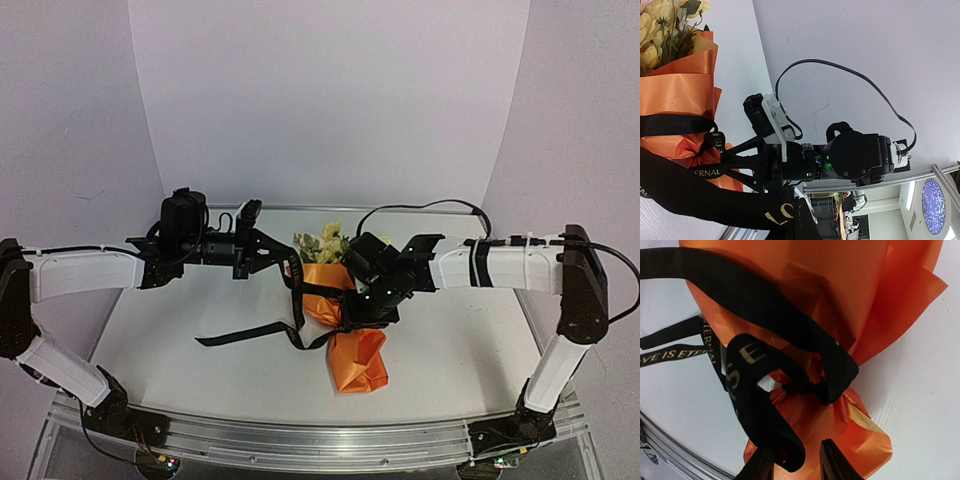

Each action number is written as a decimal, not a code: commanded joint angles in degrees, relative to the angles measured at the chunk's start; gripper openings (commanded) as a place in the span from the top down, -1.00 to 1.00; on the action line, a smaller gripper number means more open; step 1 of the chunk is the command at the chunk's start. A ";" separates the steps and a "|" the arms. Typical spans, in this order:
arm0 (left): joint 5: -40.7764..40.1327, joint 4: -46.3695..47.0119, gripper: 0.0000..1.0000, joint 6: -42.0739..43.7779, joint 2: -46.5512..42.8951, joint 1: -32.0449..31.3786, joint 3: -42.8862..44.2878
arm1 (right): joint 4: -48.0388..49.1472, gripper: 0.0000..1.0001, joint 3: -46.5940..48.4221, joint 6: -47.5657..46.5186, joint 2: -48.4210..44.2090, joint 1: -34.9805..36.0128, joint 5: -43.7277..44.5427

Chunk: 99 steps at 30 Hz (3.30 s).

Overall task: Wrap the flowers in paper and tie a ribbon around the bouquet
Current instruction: Cross the half-tied ribbon over the folded bouquet.

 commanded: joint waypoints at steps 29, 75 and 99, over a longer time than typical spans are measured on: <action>-6.57 13.97 1.00 12.47 7.42 -26.01 14.06 | -11.89 1.00 12.66 -18.02 4.37 -14.48 -21.45; -28.58 -29.83 -0.59 53.22 31.39 -32.38 35.79 | -19.62 1.00 14.20 -22.57 6.61 -18.92 -27.41; -12.47 -25.62 -0.06 70.73 20.57 -13.23 27.40 | -18.04 1.00 12.01 -21.34 -1.46 -16.18 -24.89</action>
